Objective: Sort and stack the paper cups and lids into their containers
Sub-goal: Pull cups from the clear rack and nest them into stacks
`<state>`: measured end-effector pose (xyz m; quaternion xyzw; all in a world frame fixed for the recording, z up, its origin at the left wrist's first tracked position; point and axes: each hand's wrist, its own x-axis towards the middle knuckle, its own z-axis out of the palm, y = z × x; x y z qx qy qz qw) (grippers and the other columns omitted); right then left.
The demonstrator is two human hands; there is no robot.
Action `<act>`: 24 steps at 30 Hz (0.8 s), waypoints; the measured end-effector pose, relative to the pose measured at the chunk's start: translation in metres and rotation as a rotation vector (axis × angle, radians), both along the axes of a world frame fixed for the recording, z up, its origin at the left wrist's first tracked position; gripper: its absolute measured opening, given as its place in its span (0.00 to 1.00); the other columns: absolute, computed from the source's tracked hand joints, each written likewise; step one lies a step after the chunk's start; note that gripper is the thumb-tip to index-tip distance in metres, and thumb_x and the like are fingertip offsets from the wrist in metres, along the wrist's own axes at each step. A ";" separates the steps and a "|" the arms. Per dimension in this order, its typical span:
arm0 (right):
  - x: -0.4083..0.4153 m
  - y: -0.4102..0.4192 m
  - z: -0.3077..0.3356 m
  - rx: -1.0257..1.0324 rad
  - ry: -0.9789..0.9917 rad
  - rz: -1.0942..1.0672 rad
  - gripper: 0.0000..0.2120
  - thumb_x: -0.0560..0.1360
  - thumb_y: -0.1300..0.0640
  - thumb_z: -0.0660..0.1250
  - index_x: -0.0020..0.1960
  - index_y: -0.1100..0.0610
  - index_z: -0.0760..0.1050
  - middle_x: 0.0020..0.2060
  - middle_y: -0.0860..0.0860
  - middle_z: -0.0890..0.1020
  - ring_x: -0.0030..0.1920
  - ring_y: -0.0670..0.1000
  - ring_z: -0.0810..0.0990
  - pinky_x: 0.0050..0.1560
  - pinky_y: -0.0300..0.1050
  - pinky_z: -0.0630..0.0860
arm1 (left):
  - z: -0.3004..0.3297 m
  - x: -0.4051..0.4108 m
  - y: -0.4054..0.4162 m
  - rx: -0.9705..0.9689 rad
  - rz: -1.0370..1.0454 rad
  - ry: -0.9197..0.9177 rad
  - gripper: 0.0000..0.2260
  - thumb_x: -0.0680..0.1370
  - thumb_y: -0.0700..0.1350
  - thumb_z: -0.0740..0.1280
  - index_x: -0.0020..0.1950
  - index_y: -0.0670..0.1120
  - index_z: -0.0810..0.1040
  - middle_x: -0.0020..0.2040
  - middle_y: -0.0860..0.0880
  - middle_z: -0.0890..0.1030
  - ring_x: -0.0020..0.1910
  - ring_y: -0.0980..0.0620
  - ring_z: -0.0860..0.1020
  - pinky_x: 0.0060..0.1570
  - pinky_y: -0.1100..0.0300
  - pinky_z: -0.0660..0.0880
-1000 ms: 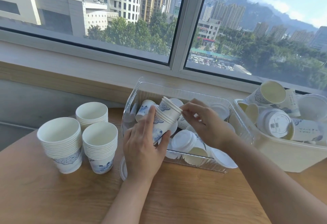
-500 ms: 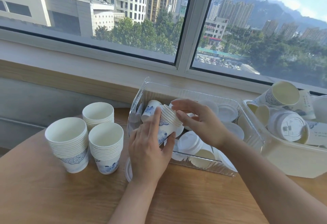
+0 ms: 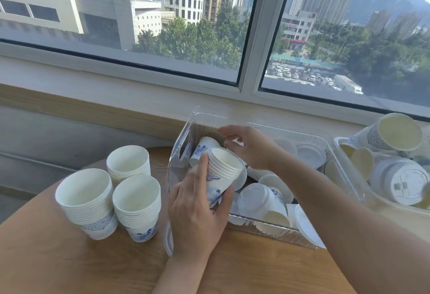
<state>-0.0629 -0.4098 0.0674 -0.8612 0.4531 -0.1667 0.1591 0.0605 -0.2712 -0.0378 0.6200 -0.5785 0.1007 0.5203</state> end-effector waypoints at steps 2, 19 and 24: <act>0.009 -0.013 -0.001 0.024 0.091 -0.006 0.20 0.84 0.60 0.63 0.75 0.52 0.73 0.68 0.50 0.81 0.66 0.51 0.79 0.71 0.54 0.74 | 0.001 -0.001 0.000 0.013 0.002 0.010 0.34 0.78 0.55 0.73 0.79 0.44 0.68 0.65 0.48 0.81 0.58 0.49 0.81 0.57 0.57 0.71; 0.023 -0.033 0.001 0.094 -0.077 -0.041 0.10 0.80 0.60 0.71 0.61 0.52 0.80 0.48 0.45 0.84 0.48 0.49 0.83 0.56 0.51 0.82 | 0.005 -0.004 0.003 0.052 0.021 0.034 0.34 0.77 0.56 0.75 0.77 0.41 0.70 0.63 0.47 0.83 0.53 0.52 0.80 0.57 0.62 0.68; -0.003 0.000 0.027 -0.136 -0.509 -0.117 0.09 0.78 0.61 0.73 0.56 0.51 0.85 0.44 0.42 0.85 0.41 0.41 0.80 0.44 0.33 0.74 | 0.006 -0.004 0.004 0.065 0.038 0.056 0.36 0.74 0.55 0.78 0.76 0.42 0.71 0.60 0.47 0.84 0.50 0.51 0.78 0.55 0.60 0.70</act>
